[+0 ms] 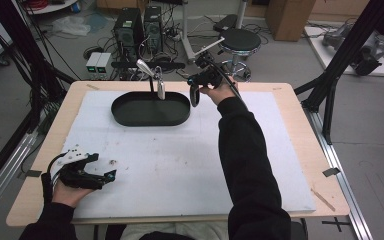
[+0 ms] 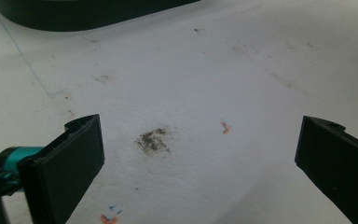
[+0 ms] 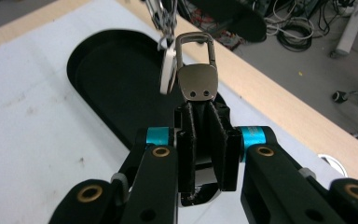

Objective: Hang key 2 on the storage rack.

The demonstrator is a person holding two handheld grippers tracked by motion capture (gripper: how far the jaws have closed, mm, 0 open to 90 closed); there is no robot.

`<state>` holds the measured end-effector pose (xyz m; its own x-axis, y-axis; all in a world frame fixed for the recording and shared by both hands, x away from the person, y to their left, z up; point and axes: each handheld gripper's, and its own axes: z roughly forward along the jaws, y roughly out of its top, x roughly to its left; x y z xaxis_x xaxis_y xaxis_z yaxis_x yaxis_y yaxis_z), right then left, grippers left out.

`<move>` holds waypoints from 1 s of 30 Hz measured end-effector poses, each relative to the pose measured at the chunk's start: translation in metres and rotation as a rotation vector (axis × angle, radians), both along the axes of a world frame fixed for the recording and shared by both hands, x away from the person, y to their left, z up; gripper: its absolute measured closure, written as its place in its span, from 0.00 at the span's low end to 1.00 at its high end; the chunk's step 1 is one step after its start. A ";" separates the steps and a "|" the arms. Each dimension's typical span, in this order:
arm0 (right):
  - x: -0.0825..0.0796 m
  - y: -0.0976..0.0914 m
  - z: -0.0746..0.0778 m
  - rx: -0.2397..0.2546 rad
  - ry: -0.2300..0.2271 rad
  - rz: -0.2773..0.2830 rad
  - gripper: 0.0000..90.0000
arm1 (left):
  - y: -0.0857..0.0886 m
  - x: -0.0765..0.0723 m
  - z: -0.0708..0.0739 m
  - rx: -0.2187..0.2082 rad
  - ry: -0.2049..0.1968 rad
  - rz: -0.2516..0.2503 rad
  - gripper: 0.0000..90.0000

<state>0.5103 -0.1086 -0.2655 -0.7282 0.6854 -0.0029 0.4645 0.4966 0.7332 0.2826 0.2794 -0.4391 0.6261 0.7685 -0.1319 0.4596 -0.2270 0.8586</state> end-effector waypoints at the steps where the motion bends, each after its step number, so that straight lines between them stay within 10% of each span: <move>1: 0.002 0.002 0.000 -0.010 -0.005 -0.005 0.91 | 0.000 0.000 0.000 0.001 -0.001 0.000 0.02; 18: 0.013 0.023 -0.014 -0.075 -0.033 -0.045 0.91 | 0.000 -0.001 0.000 0.014 -0.002 -0.005 0.02; 30: 0.011 0.050 -0.032 -0.168 -0.111 -0.185 0.90 | 0.001 -0.001 0.000 -0.001 -0.005 -0.007 0.02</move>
<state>0.5215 -0.0585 -0.2972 -0.5797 0.7899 -0.2001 0.4801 0.5295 0.6994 0.2820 0.2802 -0.4386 0.6323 0.7639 -0.1293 0.4537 -0.2297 0.8611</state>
